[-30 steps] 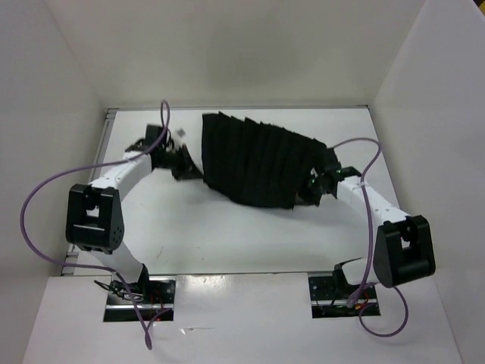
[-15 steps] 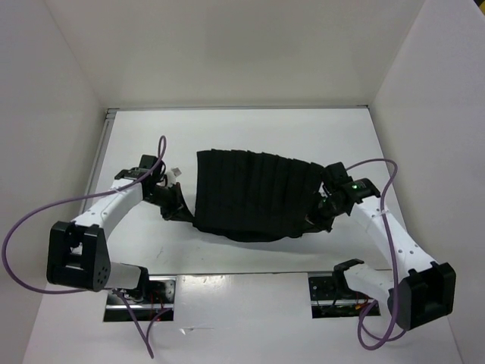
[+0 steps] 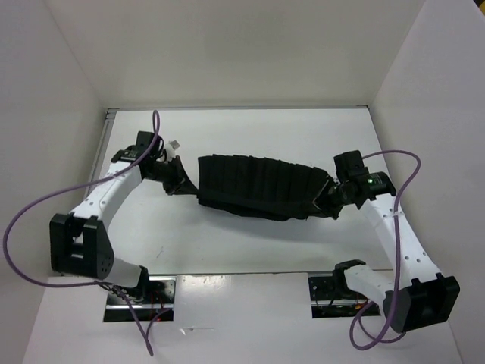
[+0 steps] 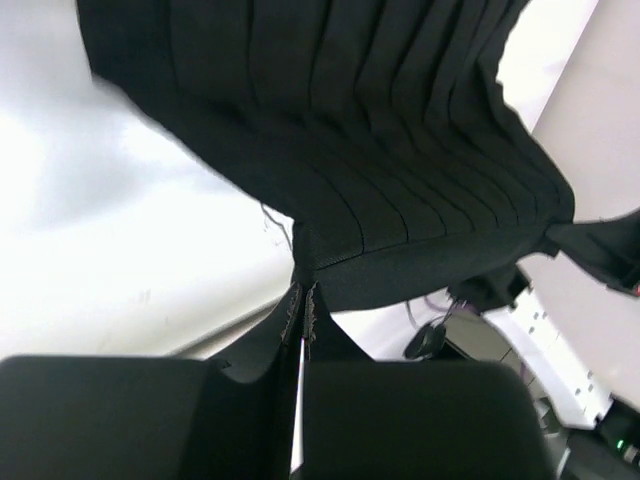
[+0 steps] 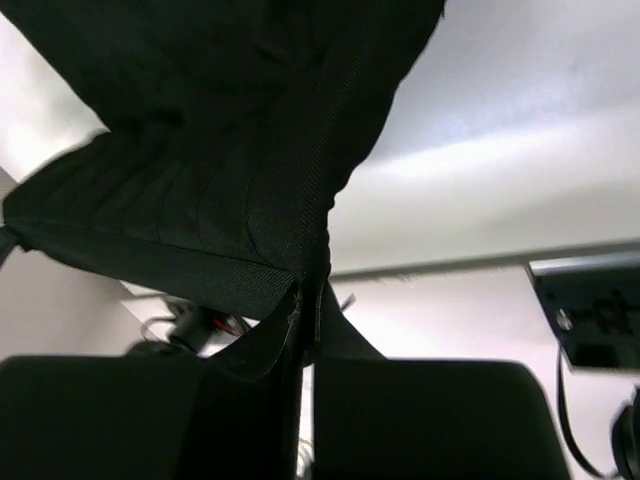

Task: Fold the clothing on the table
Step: Fold the skirt

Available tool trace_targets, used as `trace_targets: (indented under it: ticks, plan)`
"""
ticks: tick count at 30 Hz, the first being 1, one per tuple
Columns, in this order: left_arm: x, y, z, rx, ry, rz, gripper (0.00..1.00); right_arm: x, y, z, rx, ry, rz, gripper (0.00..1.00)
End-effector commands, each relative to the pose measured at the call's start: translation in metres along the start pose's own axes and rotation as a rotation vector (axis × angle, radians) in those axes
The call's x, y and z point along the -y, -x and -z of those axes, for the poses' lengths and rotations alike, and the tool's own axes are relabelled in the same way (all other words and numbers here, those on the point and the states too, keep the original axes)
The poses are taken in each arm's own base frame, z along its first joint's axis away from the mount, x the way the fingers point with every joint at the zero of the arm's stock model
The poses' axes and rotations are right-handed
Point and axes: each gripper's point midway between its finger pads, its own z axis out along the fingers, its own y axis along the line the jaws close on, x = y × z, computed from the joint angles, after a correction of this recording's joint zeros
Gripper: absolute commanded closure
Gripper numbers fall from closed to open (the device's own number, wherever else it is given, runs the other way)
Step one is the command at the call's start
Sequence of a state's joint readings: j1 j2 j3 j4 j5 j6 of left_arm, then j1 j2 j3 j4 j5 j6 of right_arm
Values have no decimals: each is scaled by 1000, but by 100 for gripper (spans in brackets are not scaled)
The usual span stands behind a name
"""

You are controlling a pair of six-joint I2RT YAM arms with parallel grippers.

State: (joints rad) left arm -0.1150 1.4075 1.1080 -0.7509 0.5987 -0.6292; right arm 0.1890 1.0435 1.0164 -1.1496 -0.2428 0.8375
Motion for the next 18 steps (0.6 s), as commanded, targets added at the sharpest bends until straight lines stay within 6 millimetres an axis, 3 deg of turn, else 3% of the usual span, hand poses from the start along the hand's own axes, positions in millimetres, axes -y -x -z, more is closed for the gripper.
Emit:
trace_targets:
  ticks: [1,6,14,18]
  plan:
    - [-2,62,-14,142,24,-17,100,-4,50,0,172,-12,-14,100]
    - [13,109,-29,195,22,-42,100,-18,86,-25,208,-4,6,100]
    - [14,143,-46,227,78,-61,100,-12,139,-38,298,-48,-23,100]
    - [10,154,-53,235,100,-65,100,-10,154,-48,313,-70,-26,100]
